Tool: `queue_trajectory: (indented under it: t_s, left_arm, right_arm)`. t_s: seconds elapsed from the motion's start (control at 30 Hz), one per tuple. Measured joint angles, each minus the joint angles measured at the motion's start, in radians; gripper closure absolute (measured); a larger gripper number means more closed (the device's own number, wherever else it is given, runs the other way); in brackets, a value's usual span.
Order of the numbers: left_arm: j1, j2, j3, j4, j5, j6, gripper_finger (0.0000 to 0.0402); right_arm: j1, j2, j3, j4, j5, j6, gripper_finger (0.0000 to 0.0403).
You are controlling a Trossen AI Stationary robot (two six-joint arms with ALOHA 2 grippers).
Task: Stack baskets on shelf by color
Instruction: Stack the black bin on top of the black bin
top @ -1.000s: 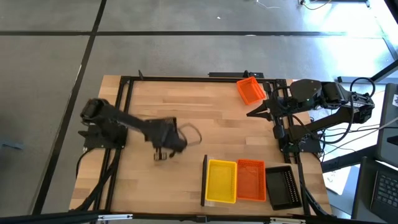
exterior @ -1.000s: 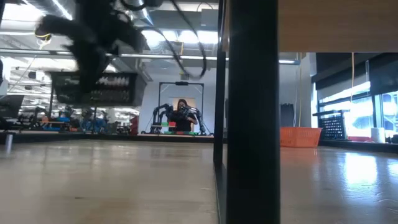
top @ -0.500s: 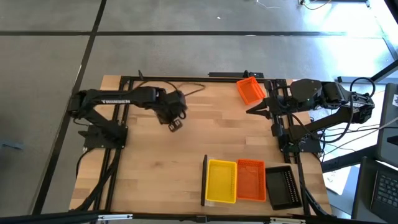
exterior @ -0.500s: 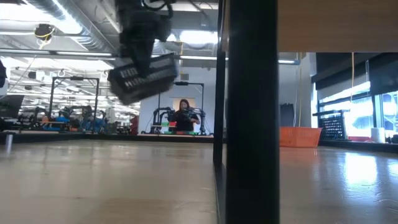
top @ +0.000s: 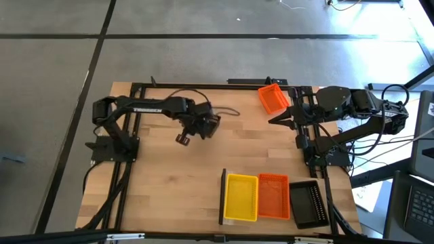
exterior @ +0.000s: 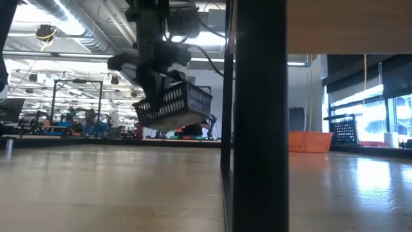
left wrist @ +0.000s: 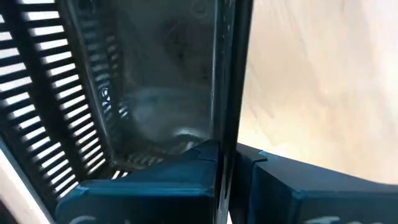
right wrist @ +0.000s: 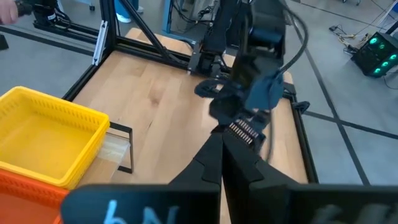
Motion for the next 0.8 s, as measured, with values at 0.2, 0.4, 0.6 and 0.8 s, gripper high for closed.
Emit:
queue_trajectory:
  t_s: [0.2,0.4,0.6,0.8]
  left_arm:
    - [-0.035,0.086,0.000,0.018,-0.075,0.129,0.0401]
    - [-0.070,0.157,0.000,0.018,-0.112,0.173,0.0401]
    - [-0.096,0.178,0.000,0.018,-0.144,0.139,0.0401]
    - [-0.116,0.177,0.000,0.021,-0.195,0.178,0.0385]
  right_arm:
    - [0.000,0.000,0.000,0.009,0.001,0.023,0.0402]
    - [0.000,0.000,0.000,0.024,0.001,0.017,0.0402]
    - [0.000,0.000,0.000,0.024,0.000,0.016,0.0402]
    - [0.000,0.000,0.000,0.024,-0.001,0.016,0.0402]
